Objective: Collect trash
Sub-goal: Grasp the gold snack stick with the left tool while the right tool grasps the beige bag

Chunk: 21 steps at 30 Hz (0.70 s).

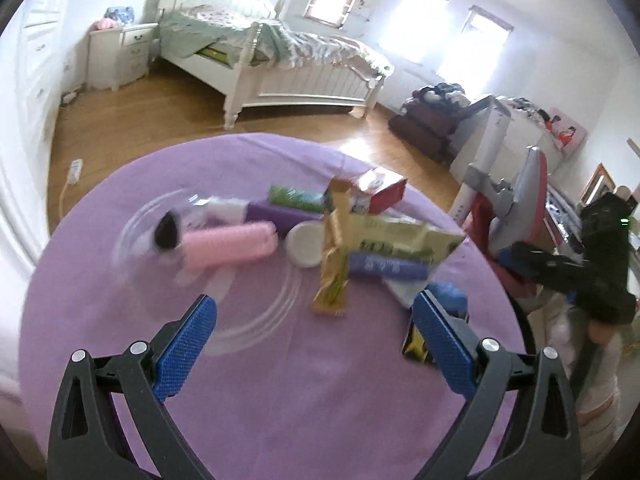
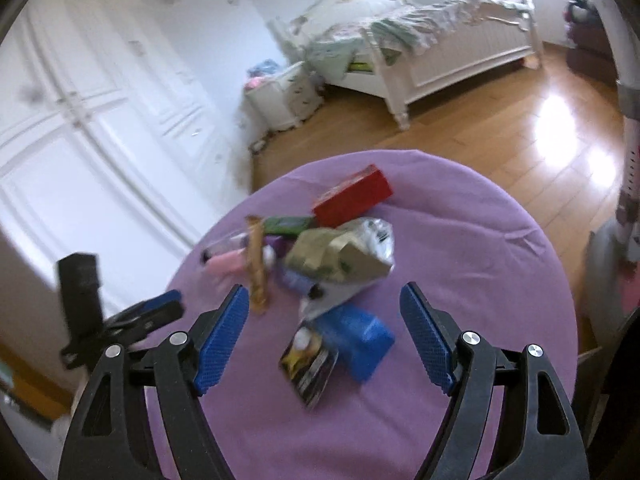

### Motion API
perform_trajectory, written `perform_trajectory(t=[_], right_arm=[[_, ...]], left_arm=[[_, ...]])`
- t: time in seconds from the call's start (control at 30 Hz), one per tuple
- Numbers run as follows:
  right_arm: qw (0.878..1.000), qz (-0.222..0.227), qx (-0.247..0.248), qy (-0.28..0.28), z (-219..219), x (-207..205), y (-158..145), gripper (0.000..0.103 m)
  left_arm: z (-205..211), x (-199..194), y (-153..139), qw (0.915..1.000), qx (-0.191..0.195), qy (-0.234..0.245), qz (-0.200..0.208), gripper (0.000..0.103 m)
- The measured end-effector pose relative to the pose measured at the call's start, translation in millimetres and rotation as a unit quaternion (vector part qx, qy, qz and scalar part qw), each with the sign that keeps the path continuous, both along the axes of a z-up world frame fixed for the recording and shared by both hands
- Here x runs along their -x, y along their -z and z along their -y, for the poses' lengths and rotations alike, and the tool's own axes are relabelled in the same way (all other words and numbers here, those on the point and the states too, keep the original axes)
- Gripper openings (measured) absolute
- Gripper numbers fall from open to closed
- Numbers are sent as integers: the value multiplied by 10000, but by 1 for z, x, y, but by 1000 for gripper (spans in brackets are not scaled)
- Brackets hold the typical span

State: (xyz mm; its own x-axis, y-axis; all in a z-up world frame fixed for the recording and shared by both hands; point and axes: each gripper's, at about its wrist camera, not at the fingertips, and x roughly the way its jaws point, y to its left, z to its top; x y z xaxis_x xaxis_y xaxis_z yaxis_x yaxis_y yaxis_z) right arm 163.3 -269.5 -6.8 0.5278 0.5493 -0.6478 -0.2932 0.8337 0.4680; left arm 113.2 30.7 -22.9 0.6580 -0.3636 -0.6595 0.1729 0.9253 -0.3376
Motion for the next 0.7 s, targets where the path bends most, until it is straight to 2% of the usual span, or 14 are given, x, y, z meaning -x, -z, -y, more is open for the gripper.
perform_trajectory(t=[0.07, 0.17, 0.3, 0.37, 0.4, 0.43, 0.47, 0.5, 0.53, 0.6, 0.7], right_arm=[[9996, -194, -90, 198, 0, -15, 12, 77], [9993, -242, -130, 239, -2, -27, 24, 77], [9995, -195, -167, 168, -2, -32, 32, 77], [9996, -192, -184, 95, -3, -36, 36, 70], [9996, -209, -175, 35, -6, -39, 38, 69], [9996, -217, -153, -24, -6, -40, 41, 62], [9996, -221, -128, -89, -8, -41, 42, 56], [9996, -235, -67, -162, -10, -42, 44, 48], [9996, -224, -39, -188, -12, -43, 45, 46], [9996, -157, -71, -225, -10, -40, 44, 42], [9996, -11, -236, -151, -2, -30, 39, 40]], left_arm=[[10, -11, 2, 9998, 129, 136, 47, 97], [26, -32, 4, 9997, 146, 179, 68, 97], [39, -64, 9, 9999, -98, -57, 59, 97], [40, -77, 11, 9996, -241, -144, 57, 96], [40, -80, 13, 9995, -283, -147, 50, 91], [41, -82, 15, 9994, -319, -125, 35, 81], [42, -85, 17, 9993, -373, -92, -34, 54], [38, -86, 21, 9992, -386, -75, -80, 41], [38, -83, 21, 9993, -359, -78, -38, 39], [34, -75, 21, 9996, -267, -116, 15, 25], [26, -58, 14, 9996, -25, -227, 163, 24]])
